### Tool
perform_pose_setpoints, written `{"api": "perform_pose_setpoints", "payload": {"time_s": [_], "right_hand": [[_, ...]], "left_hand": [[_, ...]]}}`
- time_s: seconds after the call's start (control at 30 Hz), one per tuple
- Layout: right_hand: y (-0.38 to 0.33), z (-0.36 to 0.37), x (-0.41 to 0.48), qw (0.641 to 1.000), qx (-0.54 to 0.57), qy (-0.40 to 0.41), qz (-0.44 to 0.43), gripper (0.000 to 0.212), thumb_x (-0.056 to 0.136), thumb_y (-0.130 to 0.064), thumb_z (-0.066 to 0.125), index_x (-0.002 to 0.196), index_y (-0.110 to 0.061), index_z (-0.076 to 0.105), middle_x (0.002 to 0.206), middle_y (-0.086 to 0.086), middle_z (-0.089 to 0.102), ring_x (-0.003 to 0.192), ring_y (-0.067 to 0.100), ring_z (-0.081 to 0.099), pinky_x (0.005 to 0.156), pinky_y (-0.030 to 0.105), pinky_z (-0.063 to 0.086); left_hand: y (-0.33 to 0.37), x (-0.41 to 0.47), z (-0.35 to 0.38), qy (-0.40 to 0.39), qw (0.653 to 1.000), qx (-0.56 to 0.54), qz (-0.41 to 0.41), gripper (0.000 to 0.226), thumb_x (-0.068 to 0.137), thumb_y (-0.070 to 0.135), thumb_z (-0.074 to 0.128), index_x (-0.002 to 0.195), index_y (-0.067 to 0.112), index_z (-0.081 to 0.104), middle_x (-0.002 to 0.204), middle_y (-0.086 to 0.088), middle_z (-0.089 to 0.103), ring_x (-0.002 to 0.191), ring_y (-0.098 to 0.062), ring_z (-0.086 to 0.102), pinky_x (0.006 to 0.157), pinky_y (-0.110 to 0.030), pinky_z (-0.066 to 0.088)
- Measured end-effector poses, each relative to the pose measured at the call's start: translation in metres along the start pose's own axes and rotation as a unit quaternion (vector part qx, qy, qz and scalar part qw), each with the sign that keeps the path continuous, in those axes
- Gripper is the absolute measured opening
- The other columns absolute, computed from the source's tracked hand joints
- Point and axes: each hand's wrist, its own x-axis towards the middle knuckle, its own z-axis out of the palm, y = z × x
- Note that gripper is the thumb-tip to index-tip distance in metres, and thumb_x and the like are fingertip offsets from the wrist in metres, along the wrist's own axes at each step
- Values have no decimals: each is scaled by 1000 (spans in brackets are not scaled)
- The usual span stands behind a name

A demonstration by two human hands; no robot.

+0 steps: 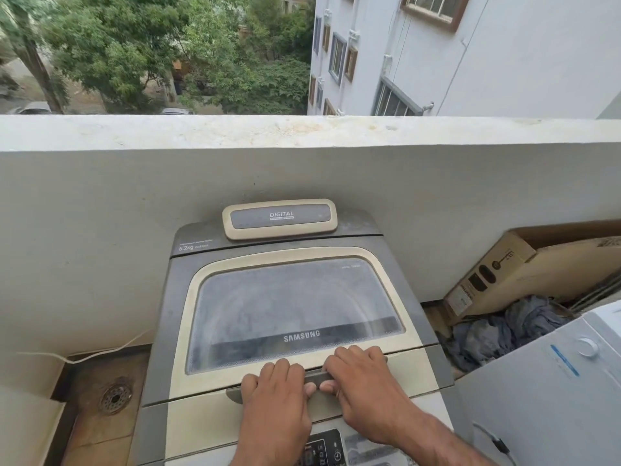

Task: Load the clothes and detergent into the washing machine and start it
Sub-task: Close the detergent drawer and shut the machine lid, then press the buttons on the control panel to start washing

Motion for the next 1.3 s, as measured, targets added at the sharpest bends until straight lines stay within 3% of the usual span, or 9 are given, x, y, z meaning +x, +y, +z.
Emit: {"api": "perform_pose_setpoints", "payload": {"time_s": [0.07,0.13,0.2,0.33,0.43,0.57,0.8,1.0,1.3], "right_hand": [[0,-2,5,999,10,-30,0,31,96,-45,22,95,-28,48,96,-9,52,89,20,46,81,40,35],[2,-5,8,998,11,-58,-1,42,93,-49,14,100,-27,49,101,-8,52,95,19,44,85,40,32],[4,-5,10,998,19,-64,4,43,92,-51,14,100,-28,49,102,-8,51,95,19,44,84,40,31],[3,-8,12,995,24,-92,16,37,92,-53,15,98,-31,44,100,-13,45,92,14,35,80,39,23],[2,-13,17,994,37,-100,25,18,104,-46,35,95,-32,42,98,-14,43,92,13,34,81,40,23],[0,-15,18,993,56,-98,30,17,104,-45,42,94,-31,46,97,-14,46,93,13,37,84,39,27],[3,-8,11,995,90,-45,21,17,103,-44,44,100,-30,53,98,-14,48,97,16,46,90,41,34],[7,-5,8,996,90,-25,1,22,104,-46,43,104,-28,56,103,-10,55,101,19,50,94,44,38],[15,2,2,997,68,-9,-35,30,108,-47,39,117,-23,54,115,-3,54,107,21,48,95,44,36]], "left_hand": [[3,6,-7,-49,998,-16,-24,19,93,44,38,82,31,46,86,12,52,83,-19,59,68,-39,7],[8,10,-9,-56,998,13,-36,18,104,45,22,97,34,35,109,12,49,111,-17,50,75,-38,11],[9,11,-10,-64,997,11,-43,18,106,45,17,100,34,30,111,12,42,118,-17,44,79,-37,14],[10,17,-19,-117,991,-1,-61,15,110,42,26,99,33,31,108,10,39,117,-19,43,87,-39,23],[8,22,-24,-150,987,5,-60,16,110,42,28,99,32,33,115,8,47,116,-20,45,88,-41,27],[4,25,-27,-178,982,-1,-62,20,110,44,29,96,30,35,104,11,40,113,-19,46,93,-42,32],[7,20,-27,-160,984,-1,-74,24,109,45,32,94,30,44,95,13,43,99,-14,44,89,-39,30],[14,16,-26,-138,985,21,-96,20,109,43,35,97,29,44,99,10,45,98,-15,43,86,-38,27],[35,-1,-9,-74,983,65,-156,27,110,39,34,121,22,52,122,-3,47,115,-26,42,108,-41,25]]}}
